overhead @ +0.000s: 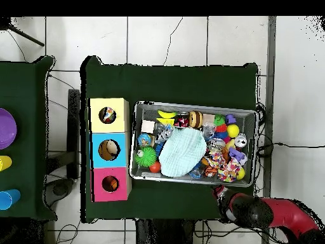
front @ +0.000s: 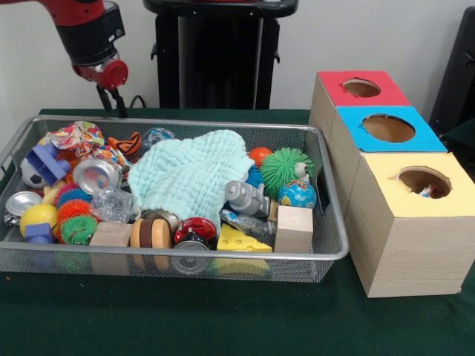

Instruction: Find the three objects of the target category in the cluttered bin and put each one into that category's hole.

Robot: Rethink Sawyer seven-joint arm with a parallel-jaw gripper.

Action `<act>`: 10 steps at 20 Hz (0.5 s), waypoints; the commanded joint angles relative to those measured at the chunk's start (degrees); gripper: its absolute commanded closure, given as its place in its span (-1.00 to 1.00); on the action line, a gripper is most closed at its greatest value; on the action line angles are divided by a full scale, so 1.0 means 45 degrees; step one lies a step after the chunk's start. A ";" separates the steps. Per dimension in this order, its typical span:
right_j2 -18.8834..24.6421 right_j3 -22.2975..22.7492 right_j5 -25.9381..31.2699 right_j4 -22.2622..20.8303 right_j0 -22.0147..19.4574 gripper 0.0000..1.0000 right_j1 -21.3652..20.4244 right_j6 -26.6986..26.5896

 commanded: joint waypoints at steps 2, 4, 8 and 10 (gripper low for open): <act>0.0707 -0.2184 0.1156 -0.0106 -0.0053 -1.00 0.0279 -0.4172; 0.0667 -0.2452 0.1279 -0.0184 -0.0098 -1.00 0.0620 -0.4454; 0.0676 -0.2916 0.1290 -0.0354 -0.0259 -1.00 0.1091 -0.4919; 0.0705 -0.3004 0.1340 -0.0372 -0.0297 -1.00 0.1142 -0.5027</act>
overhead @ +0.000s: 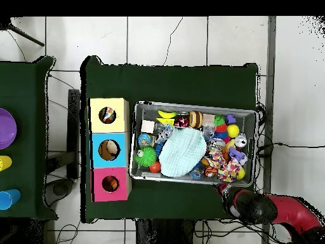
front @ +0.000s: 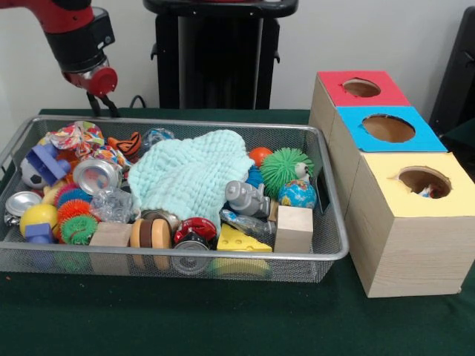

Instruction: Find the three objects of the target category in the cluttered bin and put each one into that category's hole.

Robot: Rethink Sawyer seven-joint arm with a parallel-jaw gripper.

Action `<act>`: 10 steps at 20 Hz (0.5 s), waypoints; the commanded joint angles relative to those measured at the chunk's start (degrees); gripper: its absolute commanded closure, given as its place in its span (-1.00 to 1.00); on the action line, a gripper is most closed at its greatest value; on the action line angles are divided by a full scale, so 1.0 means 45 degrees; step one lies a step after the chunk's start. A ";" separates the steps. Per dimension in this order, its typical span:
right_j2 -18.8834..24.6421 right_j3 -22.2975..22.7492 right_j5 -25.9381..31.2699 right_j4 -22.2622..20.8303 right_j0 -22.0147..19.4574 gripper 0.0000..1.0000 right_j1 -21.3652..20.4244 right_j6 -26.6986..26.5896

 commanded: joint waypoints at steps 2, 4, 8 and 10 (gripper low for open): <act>0.0691 -0.2281 0.0960 -0.0335 -0.0177 -1.00 0.0742 -0.4706; 0.0671 -0.2345 0.1045 -0.0260 -0.0168 -1.00 0.0750 -0.4734; 0.0619 -0.2506 0.1263 -0.0077 -0.0137 -1.00 0.0665 -0.4850; 0.0622 -0.2636 0.1478 0.0060 -0.0141 -1.00 0.0666 -0.4966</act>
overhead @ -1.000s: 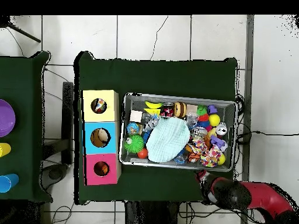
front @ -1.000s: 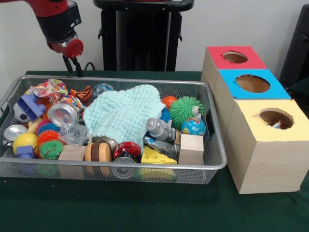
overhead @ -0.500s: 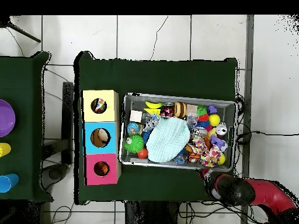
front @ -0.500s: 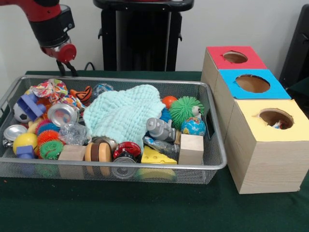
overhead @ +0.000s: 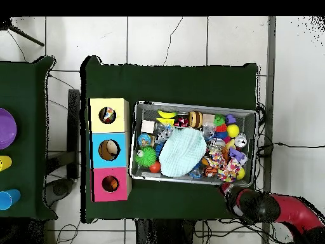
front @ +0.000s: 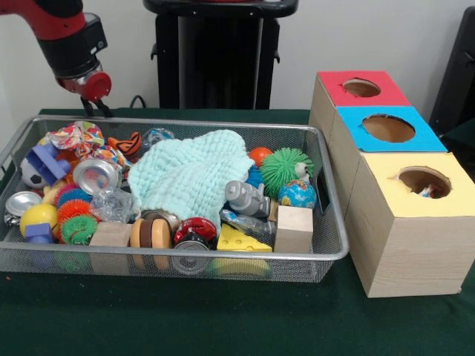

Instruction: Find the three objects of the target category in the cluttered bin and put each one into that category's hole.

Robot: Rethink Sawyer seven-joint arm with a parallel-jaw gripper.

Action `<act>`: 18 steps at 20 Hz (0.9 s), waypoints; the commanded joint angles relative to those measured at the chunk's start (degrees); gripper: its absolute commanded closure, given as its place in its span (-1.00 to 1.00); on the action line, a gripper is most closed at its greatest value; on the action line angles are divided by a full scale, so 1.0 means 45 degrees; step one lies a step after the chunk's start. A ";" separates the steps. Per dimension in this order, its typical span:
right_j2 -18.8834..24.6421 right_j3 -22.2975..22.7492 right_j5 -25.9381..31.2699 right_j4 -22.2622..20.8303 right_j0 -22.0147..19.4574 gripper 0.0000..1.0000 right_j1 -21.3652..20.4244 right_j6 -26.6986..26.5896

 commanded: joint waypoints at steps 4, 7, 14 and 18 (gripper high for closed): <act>0.0671 -0.2370 0.1590 0.0333 0.0101 -1.00 0.0245 -0.4198; 0.0726 -0.2337 0.1916 0.0562 0.0116 -1.00 0.0054 -0.4105; 0.0791 -0.2361 0.2258 0.0892 0.0317 -1.00 -0.0241 -0.3765; 0.0743 -0.2559 0.2343 0.0981 0.0575 -1.00 -0.0266 -0.3489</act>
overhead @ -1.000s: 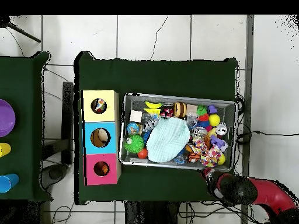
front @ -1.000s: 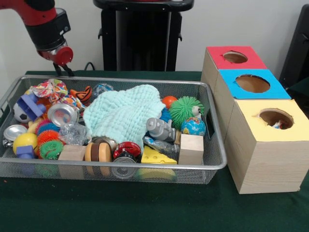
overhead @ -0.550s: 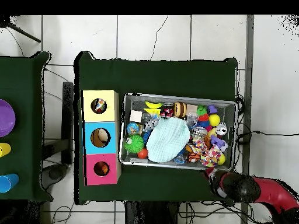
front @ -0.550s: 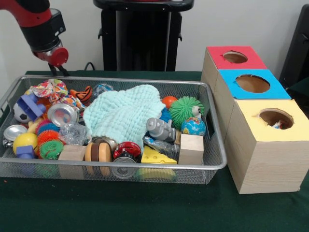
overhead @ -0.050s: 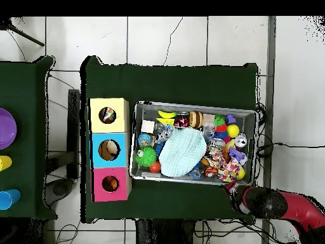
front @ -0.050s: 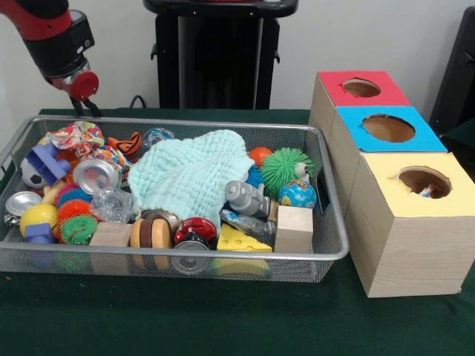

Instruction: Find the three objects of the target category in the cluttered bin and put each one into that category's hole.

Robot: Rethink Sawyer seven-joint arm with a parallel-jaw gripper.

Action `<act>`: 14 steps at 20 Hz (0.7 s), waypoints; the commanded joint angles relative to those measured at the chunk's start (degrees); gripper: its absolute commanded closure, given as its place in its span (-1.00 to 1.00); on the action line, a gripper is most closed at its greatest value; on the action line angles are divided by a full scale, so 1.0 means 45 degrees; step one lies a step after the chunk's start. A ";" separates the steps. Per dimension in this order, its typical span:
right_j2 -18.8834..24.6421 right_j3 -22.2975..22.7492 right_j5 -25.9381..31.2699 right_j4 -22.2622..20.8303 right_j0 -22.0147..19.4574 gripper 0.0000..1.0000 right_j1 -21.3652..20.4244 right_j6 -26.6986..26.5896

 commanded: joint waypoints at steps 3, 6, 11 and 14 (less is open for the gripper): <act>0.0718 -0.2088 0.1030 0.0588 0.0696 -1.00 -0.0041 -0.3089; 0.0726 -0.2325 0.0991 0.0490 0.0738 -1.00 0.0244 -0.3134; 0.0821 -0.2581 0.1485 0.0476 0.0991 -1.00 0.0162 -0.3346; 0.0937 -0.2873 0.2024 0.0541 0.1174 -1.00 0.0114 -0.3674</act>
